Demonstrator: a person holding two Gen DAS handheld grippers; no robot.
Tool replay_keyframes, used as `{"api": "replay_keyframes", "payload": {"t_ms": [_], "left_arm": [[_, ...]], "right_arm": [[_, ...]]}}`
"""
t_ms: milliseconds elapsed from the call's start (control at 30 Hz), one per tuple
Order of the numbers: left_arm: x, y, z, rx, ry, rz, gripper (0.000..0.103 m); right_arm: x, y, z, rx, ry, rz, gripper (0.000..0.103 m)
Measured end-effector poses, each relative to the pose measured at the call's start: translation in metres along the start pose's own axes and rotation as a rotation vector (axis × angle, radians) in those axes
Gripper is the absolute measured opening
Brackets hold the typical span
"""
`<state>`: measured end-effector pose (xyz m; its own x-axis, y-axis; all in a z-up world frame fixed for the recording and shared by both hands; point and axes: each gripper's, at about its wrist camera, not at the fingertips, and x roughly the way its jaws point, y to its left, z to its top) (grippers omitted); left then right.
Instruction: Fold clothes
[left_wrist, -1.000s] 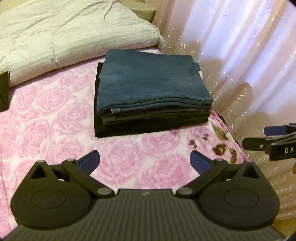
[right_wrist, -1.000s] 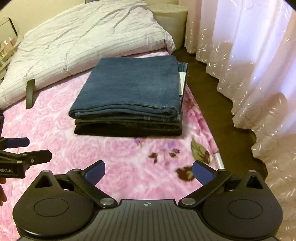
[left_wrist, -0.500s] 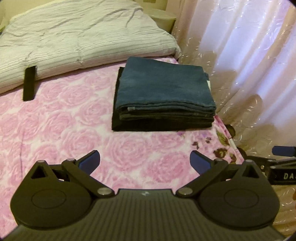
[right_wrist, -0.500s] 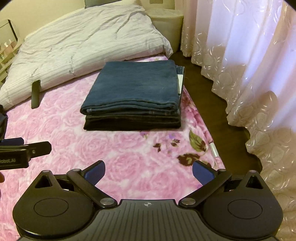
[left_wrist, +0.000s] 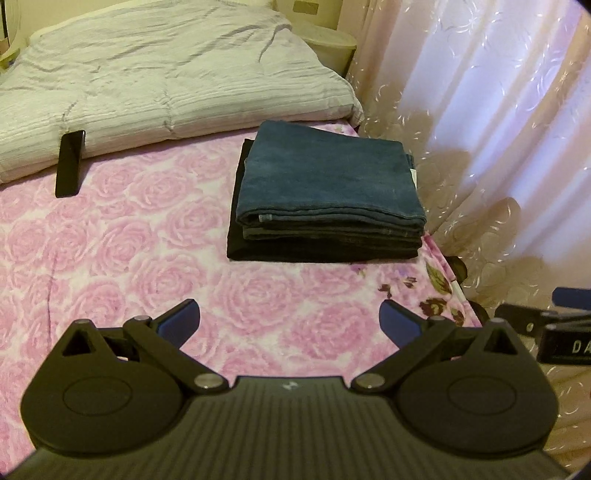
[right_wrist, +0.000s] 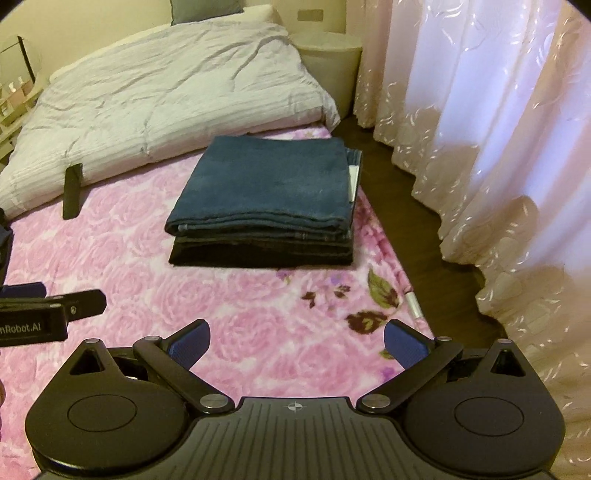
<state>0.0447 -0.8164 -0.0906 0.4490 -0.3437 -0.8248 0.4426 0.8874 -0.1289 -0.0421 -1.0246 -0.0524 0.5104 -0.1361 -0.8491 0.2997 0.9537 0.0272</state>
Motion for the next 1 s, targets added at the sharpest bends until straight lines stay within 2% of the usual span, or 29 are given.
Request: {"api": "replay_keyframes", "payload": {"t_ms": [333,1000], "left_arm": [[-0.011,0.003,-0.008,0.037,-0.017,0.023,0.102],[-0.017,0.005,-0.009,0.052,-0.024,0.047,0.102]], "right_arm": [[-0.008,0.011,-0.003,-0.002,-0.021,-0.029,0.103],[-0.01,0.027,-0.002,-0.021,-0.021,0.018,0.103]]}}
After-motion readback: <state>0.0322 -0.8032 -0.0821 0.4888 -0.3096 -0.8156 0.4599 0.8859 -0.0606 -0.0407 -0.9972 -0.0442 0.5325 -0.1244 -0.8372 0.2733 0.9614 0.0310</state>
